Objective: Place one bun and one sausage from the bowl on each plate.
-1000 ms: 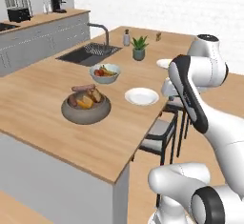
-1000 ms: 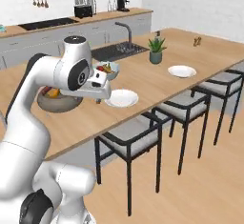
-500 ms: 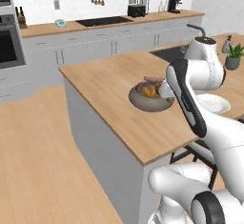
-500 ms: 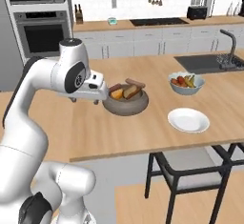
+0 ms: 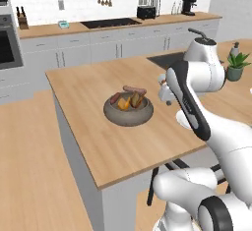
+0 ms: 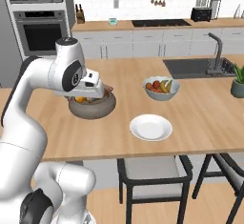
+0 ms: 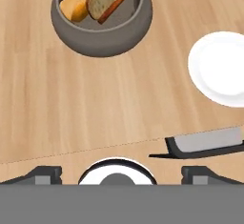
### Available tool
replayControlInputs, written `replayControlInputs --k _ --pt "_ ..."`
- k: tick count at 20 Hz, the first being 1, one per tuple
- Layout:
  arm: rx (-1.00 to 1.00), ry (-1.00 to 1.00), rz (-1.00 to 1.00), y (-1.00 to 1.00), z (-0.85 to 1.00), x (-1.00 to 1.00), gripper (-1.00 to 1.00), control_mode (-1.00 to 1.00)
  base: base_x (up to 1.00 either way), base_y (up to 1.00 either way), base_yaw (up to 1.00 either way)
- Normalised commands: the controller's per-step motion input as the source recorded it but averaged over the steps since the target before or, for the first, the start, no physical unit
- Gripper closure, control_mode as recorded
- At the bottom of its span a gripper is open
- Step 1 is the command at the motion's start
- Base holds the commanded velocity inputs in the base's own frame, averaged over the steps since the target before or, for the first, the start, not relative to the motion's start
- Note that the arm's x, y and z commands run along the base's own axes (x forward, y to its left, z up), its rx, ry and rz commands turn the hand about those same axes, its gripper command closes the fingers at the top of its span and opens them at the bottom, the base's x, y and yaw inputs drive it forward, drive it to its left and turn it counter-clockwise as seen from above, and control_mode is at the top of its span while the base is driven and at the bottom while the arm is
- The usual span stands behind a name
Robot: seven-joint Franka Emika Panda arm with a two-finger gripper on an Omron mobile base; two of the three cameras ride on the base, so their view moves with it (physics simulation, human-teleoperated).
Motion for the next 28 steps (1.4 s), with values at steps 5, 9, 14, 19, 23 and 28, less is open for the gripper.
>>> replayControlInputs --k 5,9,14,19,23,28 --pt "0.00 0.00 0.00 0.00 0.00 0.00 -1.00 1.00 0.58 -0.11 0.08" --pt "0.00 0.00 0.00 0.00 0.00 0.00 -1.00 1.00 0.82 0.00 0.05" --pt "0.00 0.00 0.00 0.00 0.00 0.00 -1.00 1.00 0.24 0.25 0.11" --pt "0.00 0.00 0.00 0.00 0.00 0.00 -1.00 1.00 0.91 0.00 0.04" --pt "0.00 0.00 0.00 0.00 0.00 0.00 -1.00 1.00 1.00 0.00 0.02" --pt "0.00 0.00 0.00 0.00 0.00 0.00 -1.00 1.00 0.51 -0.19 0.24"
